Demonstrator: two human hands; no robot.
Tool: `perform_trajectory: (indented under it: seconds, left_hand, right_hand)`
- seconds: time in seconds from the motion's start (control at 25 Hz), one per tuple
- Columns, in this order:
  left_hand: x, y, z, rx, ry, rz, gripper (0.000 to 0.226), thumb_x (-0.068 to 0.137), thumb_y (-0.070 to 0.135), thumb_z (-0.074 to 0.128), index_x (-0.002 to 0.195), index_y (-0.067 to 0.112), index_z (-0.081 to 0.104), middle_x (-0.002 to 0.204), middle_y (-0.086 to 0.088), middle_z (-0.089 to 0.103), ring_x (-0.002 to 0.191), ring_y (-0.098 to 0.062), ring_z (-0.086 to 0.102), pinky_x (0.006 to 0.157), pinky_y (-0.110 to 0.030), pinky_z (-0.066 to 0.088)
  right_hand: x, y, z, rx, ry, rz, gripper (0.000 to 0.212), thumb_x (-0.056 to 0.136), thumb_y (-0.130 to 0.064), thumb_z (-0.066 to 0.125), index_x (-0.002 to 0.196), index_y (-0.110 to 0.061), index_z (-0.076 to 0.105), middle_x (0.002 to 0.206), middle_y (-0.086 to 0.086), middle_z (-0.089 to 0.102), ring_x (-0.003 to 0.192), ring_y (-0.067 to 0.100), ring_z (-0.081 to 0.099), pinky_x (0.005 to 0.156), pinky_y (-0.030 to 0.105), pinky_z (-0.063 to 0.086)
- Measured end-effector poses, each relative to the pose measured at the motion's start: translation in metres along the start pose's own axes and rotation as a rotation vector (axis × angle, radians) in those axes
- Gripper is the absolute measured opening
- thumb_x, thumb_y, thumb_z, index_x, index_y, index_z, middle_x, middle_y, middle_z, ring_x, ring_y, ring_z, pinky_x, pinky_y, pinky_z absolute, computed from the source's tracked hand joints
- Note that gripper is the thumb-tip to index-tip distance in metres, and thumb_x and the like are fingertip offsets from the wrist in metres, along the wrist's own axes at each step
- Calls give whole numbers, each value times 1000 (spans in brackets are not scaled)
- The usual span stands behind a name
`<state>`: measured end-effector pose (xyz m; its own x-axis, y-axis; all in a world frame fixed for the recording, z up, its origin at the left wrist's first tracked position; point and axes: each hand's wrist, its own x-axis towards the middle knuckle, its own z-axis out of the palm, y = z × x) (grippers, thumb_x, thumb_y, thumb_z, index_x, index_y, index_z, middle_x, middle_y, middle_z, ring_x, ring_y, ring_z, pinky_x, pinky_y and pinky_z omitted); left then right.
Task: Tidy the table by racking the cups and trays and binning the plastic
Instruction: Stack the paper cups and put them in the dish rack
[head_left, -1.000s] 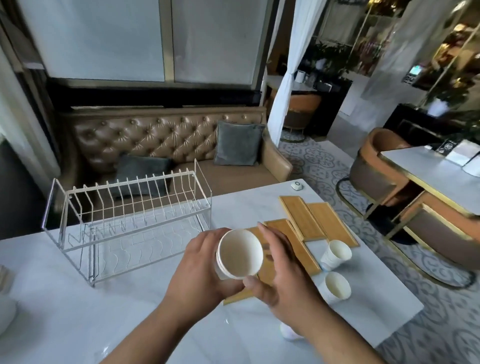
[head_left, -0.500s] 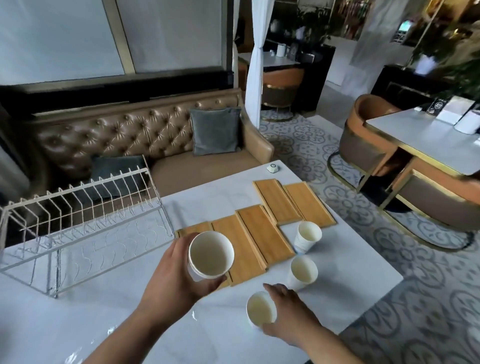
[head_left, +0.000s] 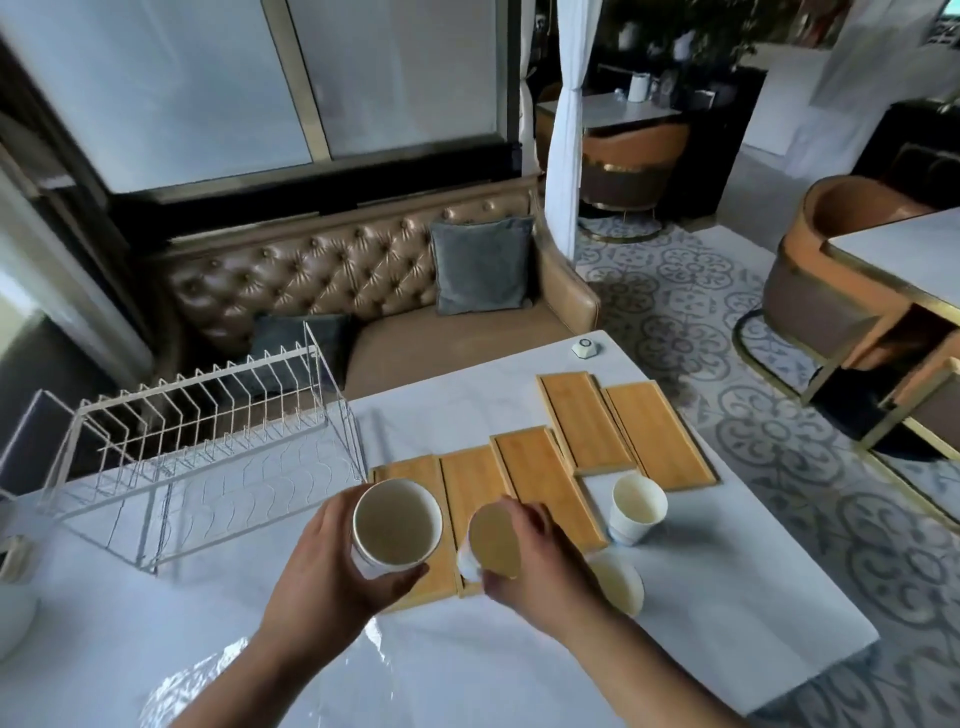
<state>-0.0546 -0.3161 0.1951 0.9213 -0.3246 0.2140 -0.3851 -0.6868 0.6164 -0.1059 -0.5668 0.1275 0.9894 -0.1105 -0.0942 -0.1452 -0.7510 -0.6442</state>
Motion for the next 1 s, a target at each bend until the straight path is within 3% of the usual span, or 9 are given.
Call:
perform_trajectory:
  seconds: [0.12,0.24,0.48,0.68,0.8,0.92,1.0]
  left_hand:
    - [2,-10,-6,-28,41,-31,84,59,50,95,128,42,48,120,20,59,110,-12,59,88,-28,47]
    - [4,-18,-18,-80,53,-34,84,60,52,94,128,47,44,122,22,57,115,-11,58,91,-27,46]
    - [16,-22,-56,-156,82,69,77,59,58,87,122,54,44,119,32,54,112,1,54,85,-23,47]
    - [7,-13,-77,-195,60,274,70,70,55,75,125,69,35,128,48,44,123,12,45,96,-13,39]
    - [0,-18,-84,-241,42,295,69,71,58,73,125,72,33,129,52,41,121,13,45,95,-10,38]
    - [-3,-24,-83,-290,10,314,71,67,57,78,125,69,39,124,45,47,118,10,49,96,-15,42]
    - [-2,-28,-80,-309,0,291,70,64,58,80,122,61,42,122,39,49,116,6,52,96,-23,47]
  right_hand:
    - [20,-54,-63,229,314,-140,89,78,-49,75,154,-42,29,144,-24,39,134,-2,41,105,14,38]
    - [14,-107,-105,335,474,-323,86,78,-51,73,154,-45,31,141,-36,40,136,-11,39,102,3,32]
    - [-17,-179,-76,135,209,-396,84,76,-47,67,145,-70,24,134,-35,36,126,-12,42,98,4,35]
    - [-25,-204,-20,-72,155,-394,82,82,-52,54,150,-68,11,154,-23,14,137,9,39,107,31,45]
    - [-31,-208,-6,-102,154,-356,78,87,-58,52,150,-69,7,161,-21,5,144,16,35,111,34,41]
    - [-35,-203,-4,-92,120,-299,74,87,-71,52,147,-73,8,162,-32,-3,148,7,28,113,31,34]
    - [-39,-192,-7,-16,156,-269,73,88,-79,48,151,-67,12,164,-33,1,151,-4,18,115,26,27]
